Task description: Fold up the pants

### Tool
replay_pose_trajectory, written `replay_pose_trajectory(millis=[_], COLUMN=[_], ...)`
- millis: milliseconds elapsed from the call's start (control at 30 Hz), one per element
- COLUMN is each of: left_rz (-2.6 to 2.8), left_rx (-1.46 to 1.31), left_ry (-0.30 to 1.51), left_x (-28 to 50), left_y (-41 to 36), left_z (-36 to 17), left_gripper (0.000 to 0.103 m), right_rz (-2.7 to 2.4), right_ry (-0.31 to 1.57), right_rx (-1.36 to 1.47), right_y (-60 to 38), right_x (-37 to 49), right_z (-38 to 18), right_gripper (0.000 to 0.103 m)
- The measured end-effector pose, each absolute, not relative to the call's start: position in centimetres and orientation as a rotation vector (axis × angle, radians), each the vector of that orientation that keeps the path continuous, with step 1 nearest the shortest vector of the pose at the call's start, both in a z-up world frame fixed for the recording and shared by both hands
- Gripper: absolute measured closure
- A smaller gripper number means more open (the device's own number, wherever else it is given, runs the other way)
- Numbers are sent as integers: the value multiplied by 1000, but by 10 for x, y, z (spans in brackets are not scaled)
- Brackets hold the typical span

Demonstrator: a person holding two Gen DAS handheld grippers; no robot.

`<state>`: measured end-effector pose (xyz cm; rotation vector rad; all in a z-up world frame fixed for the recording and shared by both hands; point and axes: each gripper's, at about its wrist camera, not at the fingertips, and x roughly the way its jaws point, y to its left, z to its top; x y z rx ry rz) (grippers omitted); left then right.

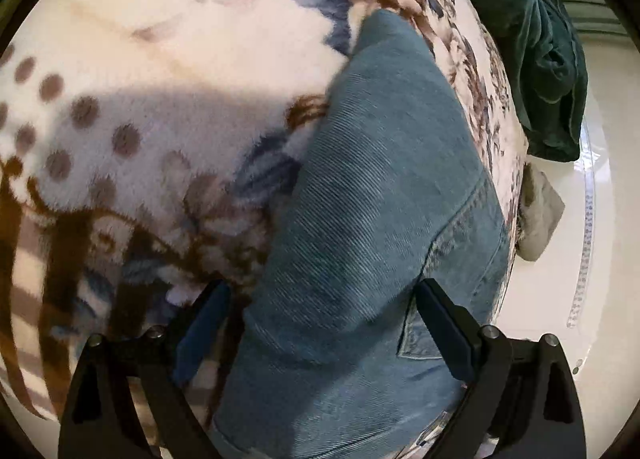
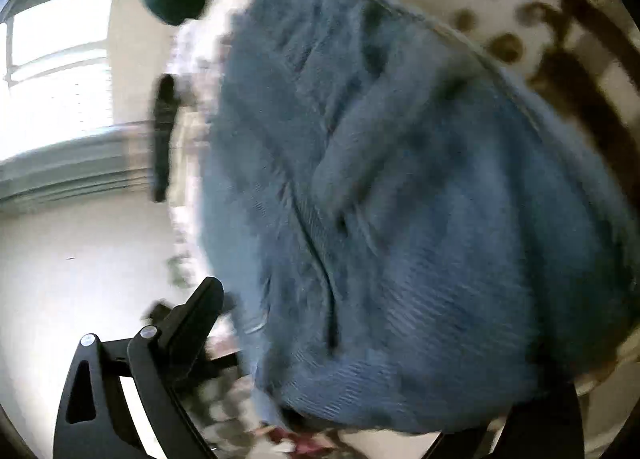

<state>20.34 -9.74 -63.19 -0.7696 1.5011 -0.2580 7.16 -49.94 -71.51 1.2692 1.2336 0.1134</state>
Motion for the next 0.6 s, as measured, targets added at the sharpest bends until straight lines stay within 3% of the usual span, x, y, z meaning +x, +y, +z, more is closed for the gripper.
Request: replay_pose_trajectory(millis=[233,467,500,600], left_rz=[-272,-292,-300,-317], left_rx=[-788,-813,-796,-731], left_ry=[1508,1500,1492,1454], left_x=[206,205,204,202], left_y=[-95,-91,-93,-102], left_z=[-634,-635,-632,-621], left_gripper=[8,8,9,45], right_rz=[266,243,235,189], right_ry=[1098,1158,1153,1149], right_rx=[1388,1272,1273,1264], right_y=[-501,-489,-488,-487], right_x=[71,79,80,74], right_z=[-706,-718,-716,-712], right_gripper=[4,6,11,39])
